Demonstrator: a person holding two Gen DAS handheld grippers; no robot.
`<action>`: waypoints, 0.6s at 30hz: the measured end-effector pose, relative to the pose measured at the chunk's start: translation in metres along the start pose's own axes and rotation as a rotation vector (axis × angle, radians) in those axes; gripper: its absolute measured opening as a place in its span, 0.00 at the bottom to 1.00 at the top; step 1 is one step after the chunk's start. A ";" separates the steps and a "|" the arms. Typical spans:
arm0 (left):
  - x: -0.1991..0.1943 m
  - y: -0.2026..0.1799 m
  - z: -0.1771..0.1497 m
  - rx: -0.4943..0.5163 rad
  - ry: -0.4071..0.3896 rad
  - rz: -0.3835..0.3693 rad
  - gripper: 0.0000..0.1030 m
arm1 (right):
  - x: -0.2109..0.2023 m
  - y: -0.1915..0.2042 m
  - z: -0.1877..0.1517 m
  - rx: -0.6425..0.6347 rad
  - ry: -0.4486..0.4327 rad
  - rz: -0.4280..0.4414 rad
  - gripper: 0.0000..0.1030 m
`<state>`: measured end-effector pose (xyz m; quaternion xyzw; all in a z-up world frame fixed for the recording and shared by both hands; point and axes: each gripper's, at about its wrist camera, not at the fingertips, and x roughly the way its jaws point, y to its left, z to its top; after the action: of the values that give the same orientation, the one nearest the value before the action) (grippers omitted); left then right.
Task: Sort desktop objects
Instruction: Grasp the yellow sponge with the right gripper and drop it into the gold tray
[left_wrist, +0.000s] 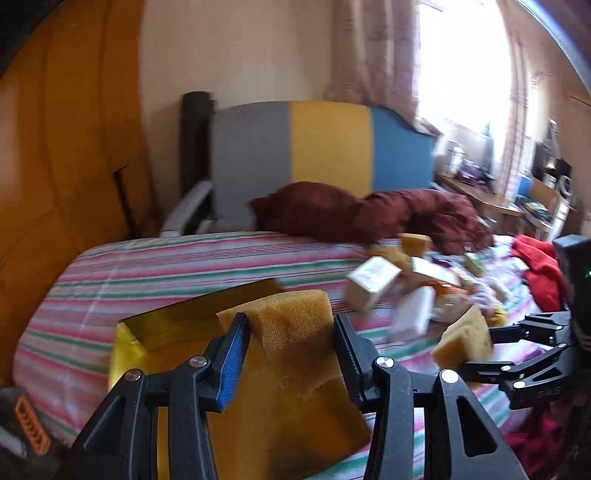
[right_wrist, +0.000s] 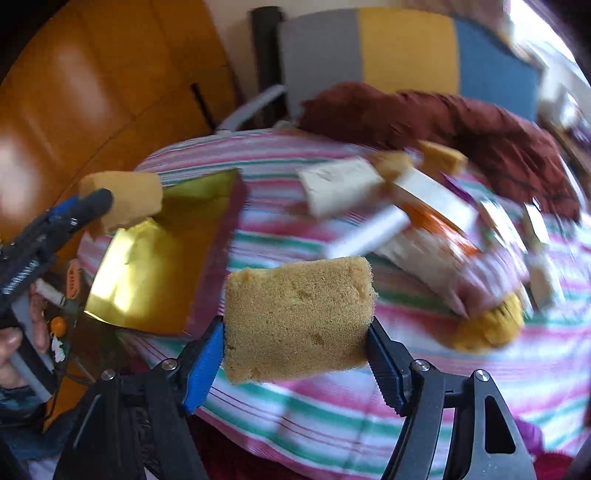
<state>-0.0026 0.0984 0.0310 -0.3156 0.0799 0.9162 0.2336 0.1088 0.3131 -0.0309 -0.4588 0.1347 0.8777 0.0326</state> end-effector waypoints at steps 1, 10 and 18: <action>-0.001 0.009 -0.002 -0.013 0.002 0.020 0.45 | 0.004 0.008 0.006 -0.017 0.001 0.011 0.71; -0.007 0.080 -0.022 -0.110 0.016 0.169 0.46 | 0.058 0.082 0.050 -0.169 0.059 0.074 0.72; 0.000 0.111 -0.033 -0.155 0.046 0.215 0.46 | 0.101 0.125 0.081 -0.223 0.088 0.093 0.73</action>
<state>-0.0382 -0.0086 0.0048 -0.3435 0.0477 0.9318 0.1073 -0.0370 0.2076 -0.0430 -0.4909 0.0586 0.8668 -0.0656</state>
